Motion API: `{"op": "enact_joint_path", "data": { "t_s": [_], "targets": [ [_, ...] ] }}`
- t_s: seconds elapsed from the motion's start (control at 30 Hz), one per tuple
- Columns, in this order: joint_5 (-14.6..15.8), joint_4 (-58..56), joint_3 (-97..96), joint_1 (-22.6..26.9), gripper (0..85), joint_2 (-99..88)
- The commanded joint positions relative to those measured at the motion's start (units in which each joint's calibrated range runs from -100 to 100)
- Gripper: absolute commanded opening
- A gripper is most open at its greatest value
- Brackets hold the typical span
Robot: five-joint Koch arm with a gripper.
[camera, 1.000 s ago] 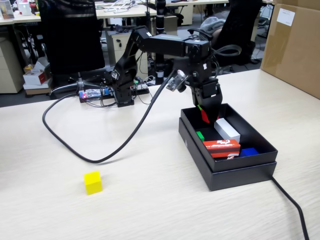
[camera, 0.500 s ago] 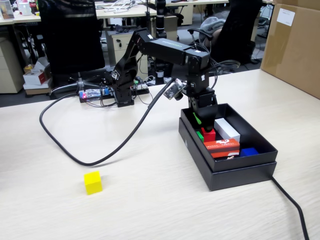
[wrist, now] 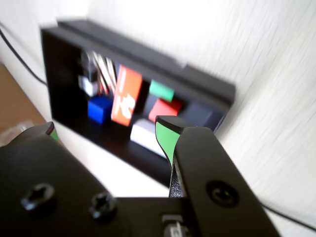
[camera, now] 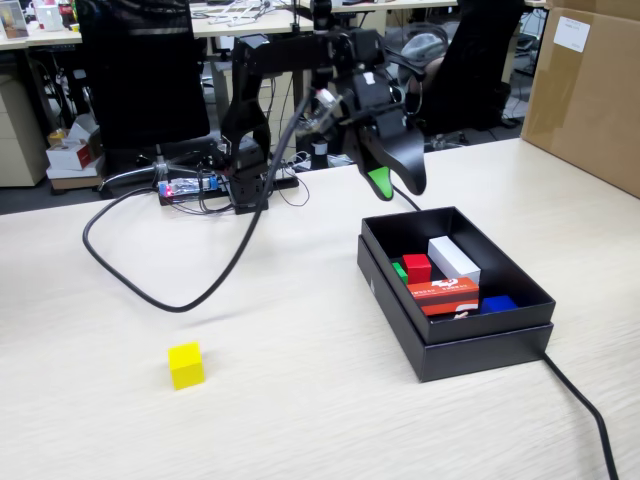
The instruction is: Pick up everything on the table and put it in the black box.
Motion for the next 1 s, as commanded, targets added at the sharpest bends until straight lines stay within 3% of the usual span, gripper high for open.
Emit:
{"op": "enact_joint_path", "data": {
  "t_s": [0.0, 0.13, 0.37, 0.5, 0.73, 0.97],
  "targets": [
    [-4.5, 0.2, 0.2, -4.6, 41.8, -7.2],
    [-8.5, 0.3, -3.0, -12.6, 46.3, -5.7],
    [-10.7, 2.6, -5.0, -20.4, 48.5, 8.1],
    [-11.5, 7.6, -4.5, -22.4, 48.3, 16.6],
    [-11.6, 7.8, 11.9, -24.0, 47.6, 36.0],
    [-12.1, 7.8, 17.4, -24.9, 47.5, 43.5]
  ]
}}
